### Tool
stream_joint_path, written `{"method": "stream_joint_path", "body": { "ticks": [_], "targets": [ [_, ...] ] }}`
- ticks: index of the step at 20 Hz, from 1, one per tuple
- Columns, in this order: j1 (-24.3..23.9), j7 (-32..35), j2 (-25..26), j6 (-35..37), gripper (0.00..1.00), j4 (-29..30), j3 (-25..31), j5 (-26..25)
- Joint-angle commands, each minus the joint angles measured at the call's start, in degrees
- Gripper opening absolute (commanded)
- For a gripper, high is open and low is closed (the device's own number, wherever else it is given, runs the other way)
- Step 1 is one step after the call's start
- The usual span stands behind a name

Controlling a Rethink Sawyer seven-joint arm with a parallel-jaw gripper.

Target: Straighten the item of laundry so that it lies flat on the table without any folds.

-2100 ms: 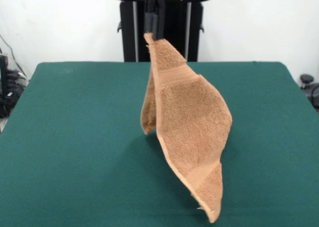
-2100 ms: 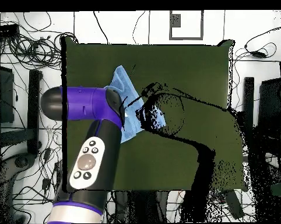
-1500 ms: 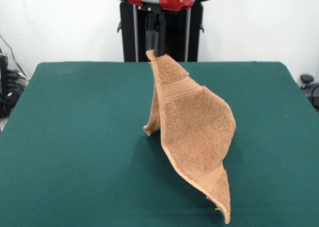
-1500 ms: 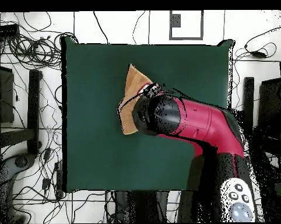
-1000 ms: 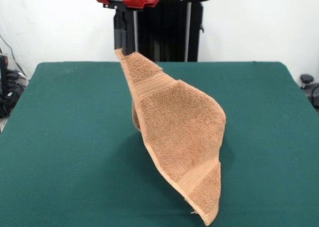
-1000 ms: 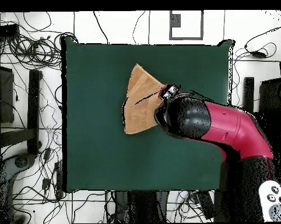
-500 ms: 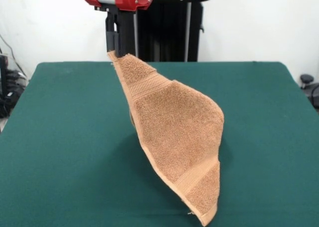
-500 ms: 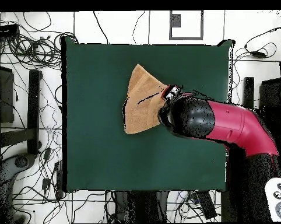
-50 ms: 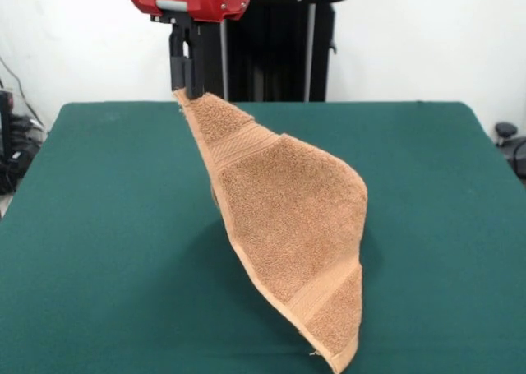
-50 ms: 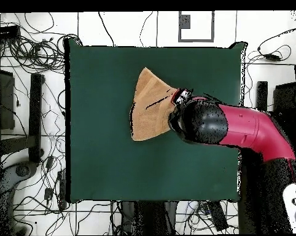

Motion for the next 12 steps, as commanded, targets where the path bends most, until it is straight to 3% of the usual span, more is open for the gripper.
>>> {"method": "stream_joint_path", "body": {
  "ticks": [1, 12],
  "targets": [
    [-2.6, -19.27, 3.53, 4.33, 0.0, 4.14, 9.53, -3.11],
    [-8.19, -22.17, 4.19, 8.02, 0.0, 3.47, 15.05, -5.61]
  ]
}}
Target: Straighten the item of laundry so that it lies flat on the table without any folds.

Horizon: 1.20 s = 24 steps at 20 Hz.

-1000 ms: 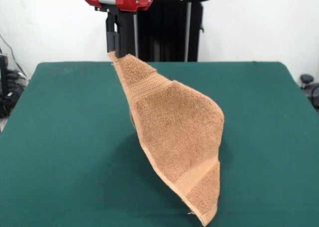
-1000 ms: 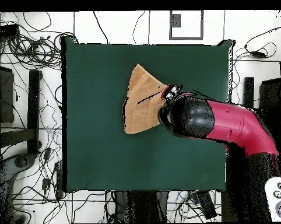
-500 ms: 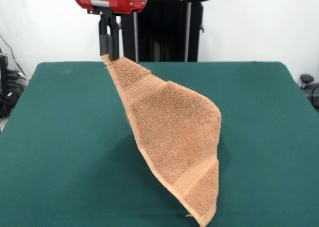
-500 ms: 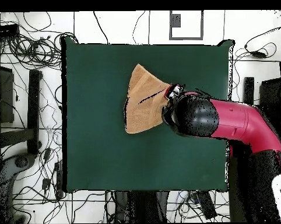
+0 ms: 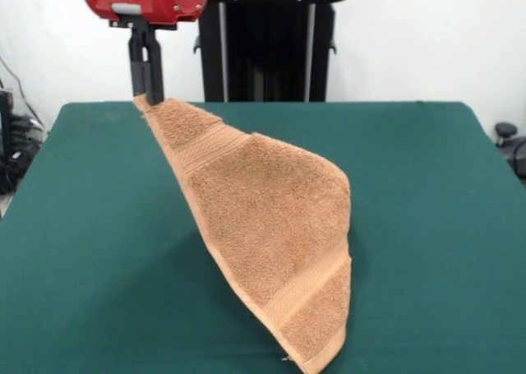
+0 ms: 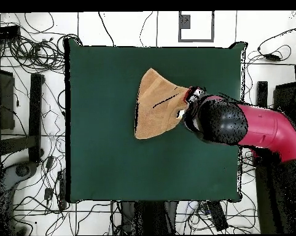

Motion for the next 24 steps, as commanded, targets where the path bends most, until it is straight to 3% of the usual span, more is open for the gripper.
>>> {"method": "stream_joint_path", "body": {
  "ticks": [1, 13, 24],
  "targets": [
    [-1.5, -21.66, 3.43, 8.17, 0.0, 3.29, 9.23, -3.47],
    [-3.78, -21.48, 4.33, 10.68, 0.0, 1.91, 11.92, -4.85],
    [-6.27, -27.0, 6.41, 18.63, 0.0, -3.77, 15.33, -5.47]
  ]
}}
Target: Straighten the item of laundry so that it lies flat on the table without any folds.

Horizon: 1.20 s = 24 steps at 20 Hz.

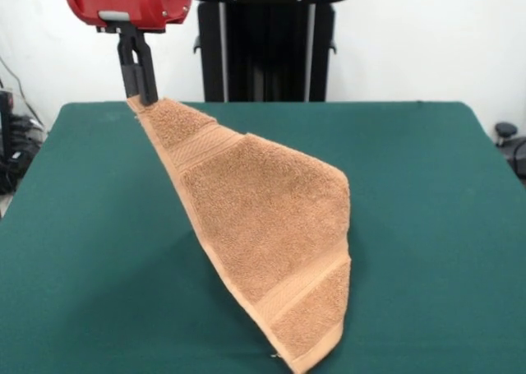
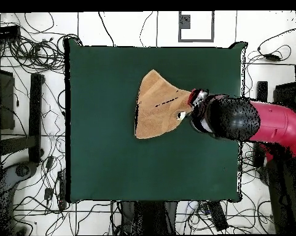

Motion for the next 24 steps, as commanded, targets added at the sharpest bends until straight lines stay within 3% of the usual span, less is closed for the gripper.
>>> {"method": "stream_joint_path", "body": {
  "ticks": [1, 13, 24],
  "targets": [
    [0.06, -24.11, 4.82, 11.6, 0.0, -3.35, 7.03, -2.2],
    [4.68, -23.54, 8.46, 20.7, 0.0, -14.77, 5.48, -2.99],
    [7.23, -21.83, 9.26, 21.41, 0.0, -18.15, 4.25, -3.43]
  ]
}}
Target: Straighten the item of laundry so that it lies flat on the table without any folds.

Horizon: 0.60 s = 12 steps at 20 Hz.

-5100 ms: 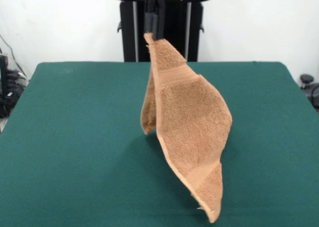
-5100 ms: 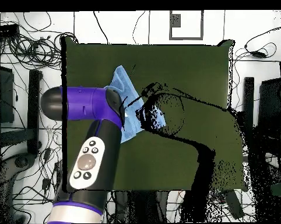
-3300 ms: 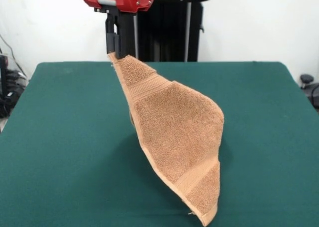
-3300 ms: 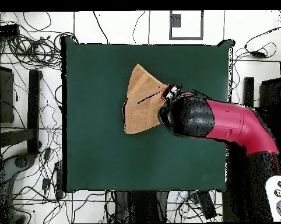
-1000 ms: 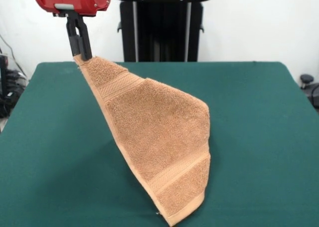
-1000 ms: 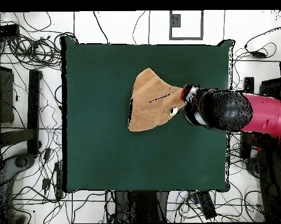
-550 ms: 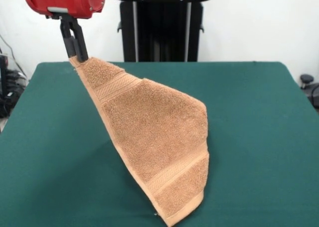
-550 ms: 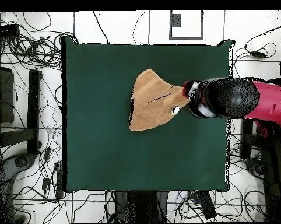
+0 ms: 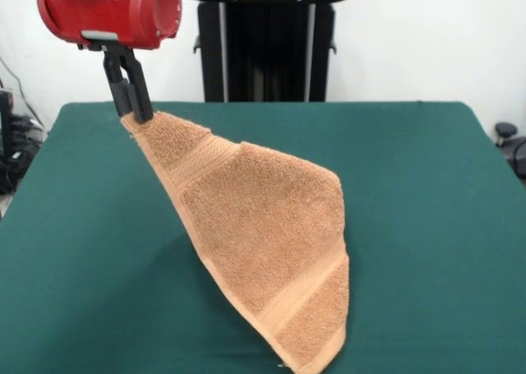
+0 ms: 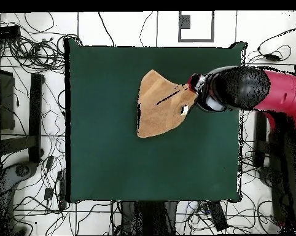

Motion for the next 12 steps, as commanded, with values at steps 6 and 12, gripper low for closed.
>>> {"method": "stream_joint_path", "body": {
  "ticks": [6, 12],
  "targets": [
    [4.71, -14.72, 1.31, 5.51, 0.0, -3.13, 2.53, -2.63],
    [5.25, -16.07, 2.66, 7.55, 0.0, -6.3, 2.36, -2.93]
  ]
}}
